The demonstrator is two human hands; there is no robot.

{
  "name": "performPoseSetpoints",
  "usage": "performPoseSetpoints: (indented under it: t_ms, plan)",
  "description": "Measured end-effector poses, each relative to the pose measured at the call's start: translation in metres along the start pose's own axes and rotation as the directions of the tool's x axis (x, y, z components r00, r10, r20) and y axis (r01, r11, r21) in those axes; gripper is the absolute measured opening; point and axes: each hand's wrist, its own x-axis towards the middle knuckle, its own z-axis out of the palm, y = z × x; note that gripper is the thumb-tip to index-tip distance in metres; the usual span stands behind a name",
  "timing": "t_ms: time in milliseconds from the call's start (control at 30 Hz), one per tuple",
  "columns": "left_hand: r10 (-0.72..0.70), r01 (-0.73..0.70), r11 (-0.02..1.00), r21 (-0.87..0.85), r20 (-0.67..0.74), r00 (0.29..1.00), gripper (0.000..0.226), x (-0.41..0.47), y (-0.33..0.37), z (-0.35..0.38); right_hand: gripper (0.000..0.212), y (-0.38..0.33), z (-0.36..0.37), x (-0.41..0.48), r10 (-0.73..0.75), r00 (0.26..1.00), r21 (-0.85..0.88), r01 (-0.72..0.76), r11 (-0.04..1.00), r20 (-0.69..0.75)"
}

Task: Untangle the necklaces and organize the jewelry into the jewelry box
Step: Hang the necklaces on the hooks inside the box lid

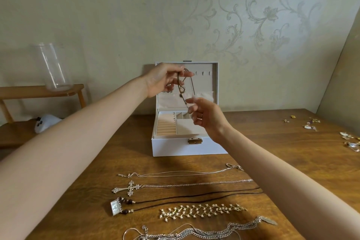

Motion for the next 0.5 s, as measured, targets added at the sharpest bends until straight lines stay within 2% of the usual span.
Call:
performPoseSetpoints:
  t_ms: [100,200,333,500]
  plan:
    - [0.017,-0.014,0.996,-0.088,0.034,0.999,0.020,-0.003,-0.003,0.001,0.024,-0.005,0.002,0.001,0.046,0.999,0.044,-0.045,0.998,-0.018]
    - [0.017,-0.006,0.983,-0.184,0.060,0.998,0.021,-0.006,-0.004,0.003,0.027,-0.007,0.004,0.001,0.069,0.996,0.048,-0.072,0.996,0.051]
    - [0.022,-0.001,0.962,-0.273,0.075,0.997,0.020,-0.007,-0.004,0.006,0.018,-0.005,0.010,0.006,0.063,0.994,0.058,-0.068,0.996,0.092]
    - [0.021,-0.001,0.963,-0.268,0.072,0.997,0.021,-0.005,-0.008,0.004,0.008,0.000,0.010,0.013,0.034,0.998,0.054,-0.037,0.998,0.053]
